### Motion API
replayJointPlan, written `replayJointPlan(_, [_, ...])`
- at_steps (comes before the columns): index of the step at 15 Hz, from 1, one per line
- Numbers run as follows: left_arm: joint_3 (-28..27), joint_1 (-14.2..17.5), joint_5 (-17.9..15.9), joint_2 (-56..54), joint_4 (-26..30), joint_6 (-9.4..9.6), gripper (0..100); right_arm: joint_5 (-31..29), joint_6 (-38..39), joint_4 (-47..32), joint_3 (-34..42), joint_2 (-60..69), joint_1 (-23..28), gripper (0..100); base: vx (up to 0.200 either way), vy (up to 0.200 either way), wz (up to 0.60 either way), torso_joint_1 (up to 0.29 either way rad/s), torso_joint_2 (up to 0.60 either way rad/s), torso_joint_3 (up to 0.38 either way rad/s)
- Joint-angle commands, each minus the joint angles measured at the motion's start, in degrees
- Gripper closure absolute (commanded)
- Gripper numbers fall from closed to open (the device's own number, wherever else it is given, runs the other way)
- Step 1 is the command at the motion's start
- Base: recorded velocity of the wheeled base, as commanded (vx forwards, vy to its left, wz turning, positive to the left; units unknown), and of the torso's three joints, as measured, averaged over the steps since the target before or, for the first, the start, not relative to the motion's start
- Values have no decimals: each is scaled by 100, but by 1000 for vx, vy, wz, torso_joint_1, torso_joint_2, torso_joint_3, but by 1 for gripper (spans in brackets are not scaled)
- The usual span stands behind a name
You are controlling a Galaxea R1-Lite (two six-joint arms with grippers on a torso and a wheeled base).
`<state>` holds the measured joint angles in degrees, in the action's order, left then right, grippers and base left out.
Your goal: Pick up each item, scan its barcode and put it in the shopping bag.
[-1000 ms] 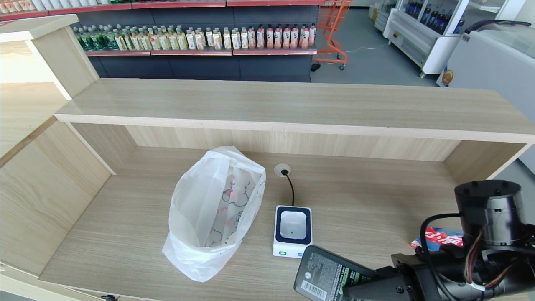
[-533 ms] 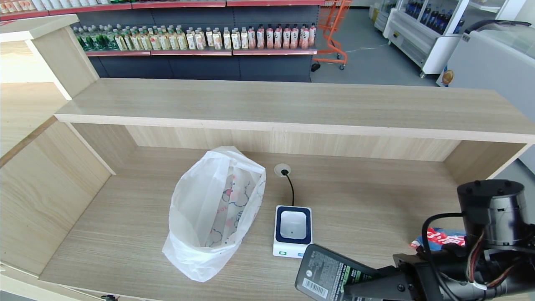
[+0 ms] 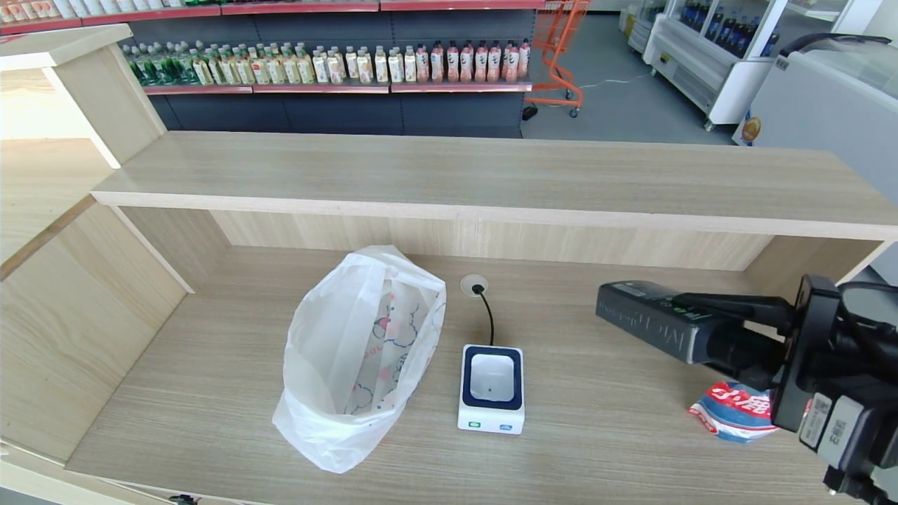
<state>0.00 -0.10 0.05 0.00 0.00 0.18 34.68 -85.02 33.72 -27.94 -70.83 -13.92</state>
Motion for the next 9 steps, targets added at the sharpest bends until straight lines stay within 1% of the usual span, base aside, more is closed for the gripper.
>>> replayJointPlan(1, [0,1,4,0,0,-1,0,-295,1585,56,149,289,355,100,0,0,0,0,0,0])
replayJointPlan(2, [0,1,4,0,0,-1,0,-796,3026,21,175,104,364,100,0,0,0,0,0,0])
replayJointPlan(3, [0,1,4,9,0,-1,0,-1394,4555,-41,113,-36,258,100,0,0,0,0,0,0])
replayJointPlan(4, [0,1,4,0,0,-1,0,-1746,6076,-94,-10,-274,-58,100,0,0,0,0,0,0])
replayJointPlan(5, [0,1,4,0,0,-1,0,-1798,7368,-102,-80,-449,-251,100,0,0,0,0,0,0])
replayJointPlan(6, [0,1,4,0,0,-1,0,-1790,8458,-111,-80,-599,-454,100,0,0,0,0,0,0])
replayJointPlan(7, [0,1,-5,0,0,-1,0,-1790,9407,-120,-45,-775,-770,100,0,0,0,0,0,0])
replayJointPlan(8, [0,1,4,0,0,-1,0,-1790,10128,-120,-71,-1038,-990,100,0,0,0,0,0,0])
replayJointPlan(9, [0,1,4,0,0,-1,0,-1781,10673,-94,-141,-1284,-1165,100,0,0,0,0,0,0])
